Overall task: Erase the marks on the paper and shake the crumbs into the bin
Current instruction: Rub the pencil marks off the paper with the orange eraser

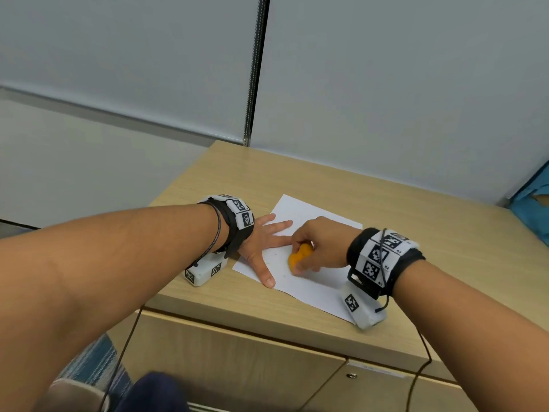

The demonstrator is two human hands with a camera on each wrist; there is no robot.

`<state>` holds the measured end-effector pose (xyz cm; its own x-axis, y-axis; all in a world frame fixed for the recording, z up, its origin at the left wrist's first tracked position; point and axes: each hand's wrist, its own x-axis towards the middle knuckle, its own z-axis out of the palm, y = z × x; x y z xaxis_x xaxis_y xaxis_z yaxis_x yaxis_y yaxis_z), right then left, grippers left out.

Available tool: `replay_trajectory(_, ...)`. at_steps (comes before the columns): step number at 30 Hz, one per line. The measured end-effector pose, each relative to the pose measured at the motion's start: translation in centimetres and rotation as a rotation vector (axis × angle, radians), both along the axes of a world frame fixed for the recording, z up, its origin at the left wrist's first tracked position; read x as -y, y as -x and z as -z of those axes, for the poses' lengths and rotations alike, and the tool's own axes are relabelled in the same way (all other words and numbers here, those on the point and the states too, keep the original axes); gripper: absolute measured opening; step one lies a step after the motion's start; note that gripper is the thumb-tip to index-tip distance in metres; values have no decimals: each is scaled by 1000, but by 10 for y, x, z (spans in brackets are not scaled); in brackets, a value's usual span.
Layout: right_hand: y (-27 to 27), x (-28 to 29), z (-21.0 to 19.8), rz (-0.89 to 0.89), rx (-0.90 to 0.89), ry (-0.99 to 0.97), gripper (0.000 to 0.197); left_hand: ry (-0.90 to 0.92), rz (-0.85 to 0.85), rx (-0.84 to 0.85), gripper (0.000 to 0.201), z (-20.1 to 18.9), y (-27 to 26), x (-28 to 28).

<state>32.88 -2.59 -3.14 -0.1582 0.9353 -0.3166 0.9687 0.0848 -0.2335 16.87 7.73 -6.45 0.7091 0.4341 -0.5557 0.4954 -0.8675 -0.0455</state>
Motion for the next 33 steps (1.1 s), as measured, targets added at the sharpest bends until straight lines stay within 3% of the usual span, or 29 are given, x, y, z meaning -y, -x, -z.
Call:
replay_trajectory(2, -1, -1, 3, 20, -26, -44, 22, 0, 8, 1, 120, 0, -1, 0)
replay_trajectory(6, -3, 0, -4, -23, 7, 105, 28, 6, -3, 2, 121, -1, 1, 1)
replay_trajectory(9, -1, 1, 0, 5, -22, 4, 22, 0, 3, -2, 121, 0, 0, 0)
replay_trajectory(13, -7, 5, -1, -4, -10, 47, 27, 3, 4, 5, 122, 1, 0, -2)
replay_trajectory(18, -33, 10, 8, 227, -164, -198, 21, 5, 27, 22, 120, -3, 1, 0)
replay_trajectory(22, -43, 22, 13, 216, 31, -167, 26, -11, 60, -9, 121, -13, 0, -6)
replay_trajectory(25, -42, 28, 14, 217, 12, -158, 28, -31, 91, -72, 119, -23, -7, -6)
replay_trajectory(28, -36, 28, 15, 206, -16, -166, 28, -4, 100, -31, 114, -24, -18, 7)
replay_trajectory(33, -23, 26, 17, 152, 7, -155, 30, 1, 104, 11, 128, 2, -32, 17)
